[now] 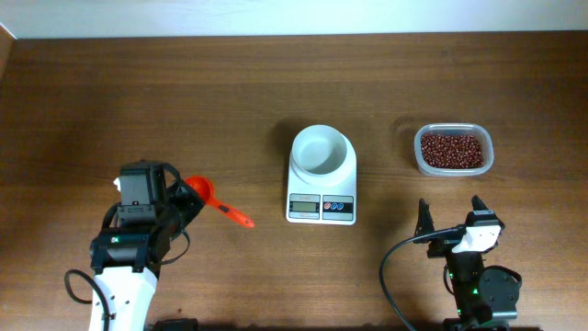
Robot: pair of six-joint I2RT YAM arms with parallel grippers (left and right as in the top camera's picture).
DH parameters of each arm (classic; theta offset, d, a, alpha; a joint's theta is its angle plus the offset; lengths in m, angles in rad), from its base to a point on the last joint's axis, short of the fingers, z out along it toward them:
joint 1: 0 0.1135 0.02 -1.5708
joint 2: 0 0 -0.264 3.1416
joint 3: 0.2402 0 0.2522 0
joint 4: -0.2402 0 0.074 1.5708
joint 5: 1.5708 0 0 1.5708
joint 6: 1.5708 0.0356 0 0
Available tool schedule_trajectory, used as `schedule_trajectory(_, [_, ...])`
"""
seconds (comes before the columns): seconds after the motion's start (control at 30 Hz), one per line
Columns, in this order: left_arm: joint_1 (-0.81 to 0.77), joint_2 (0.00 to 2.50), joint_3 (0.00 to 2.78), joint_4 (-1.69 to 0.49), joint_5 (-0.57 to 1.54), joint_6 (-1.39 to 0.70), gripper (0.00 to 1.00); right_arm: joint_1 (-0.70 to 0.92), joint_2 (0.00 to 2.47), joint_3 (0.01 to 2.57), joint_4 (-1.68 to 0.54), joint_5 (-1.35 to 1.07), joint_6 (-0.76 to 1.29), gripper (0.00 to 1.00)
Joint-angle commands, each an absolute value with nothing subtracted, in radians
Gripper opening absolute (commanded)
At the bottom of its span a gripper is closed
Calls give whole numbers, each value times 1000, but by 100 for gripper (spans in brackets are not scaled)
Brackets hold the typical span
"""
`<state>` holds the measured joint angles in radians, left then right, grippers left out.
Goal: Scoop and weigh 50g on scale
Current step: 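Lift the orange scoop with the left gripper and hold it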
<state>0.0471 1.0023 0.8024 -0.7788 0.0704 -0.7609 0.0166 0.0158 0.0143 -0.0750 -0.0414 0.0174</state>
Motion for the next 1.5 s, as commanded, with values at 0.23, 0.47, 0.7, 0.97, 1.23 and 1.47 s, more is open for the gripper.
schedule_trajectory(0.23, [49, 991, 801, -798, 25, -773, 0, 21, 9, 6, -77, -33, 11, 99])
schedule_trajectory(0.47, [49, 991, 801, -799, 25, -773, 0, 21, 9, 6, -77, -33, 11, 99])
schedule_trajectory(0.7, [49, 991, 801, -803, 17, -773, 0, 21, 9, 6, -77, -33, 11, 99])
schedule_trajectory(0.97, [49, 987, 801, -806, 6, -774, 0, 21, 9, 6, -77, -33, 11, 99])
schedule_trajectory(1.23, [49, 896, 841, -817, 48, -801, 0, 21, 9, 6, -77, -33, 11, 99])
schedule_trajectory(1.47, [49, 836, 842, -941, 59, -976, 0, 21, 9, 6, -77, -33, 11, 99])
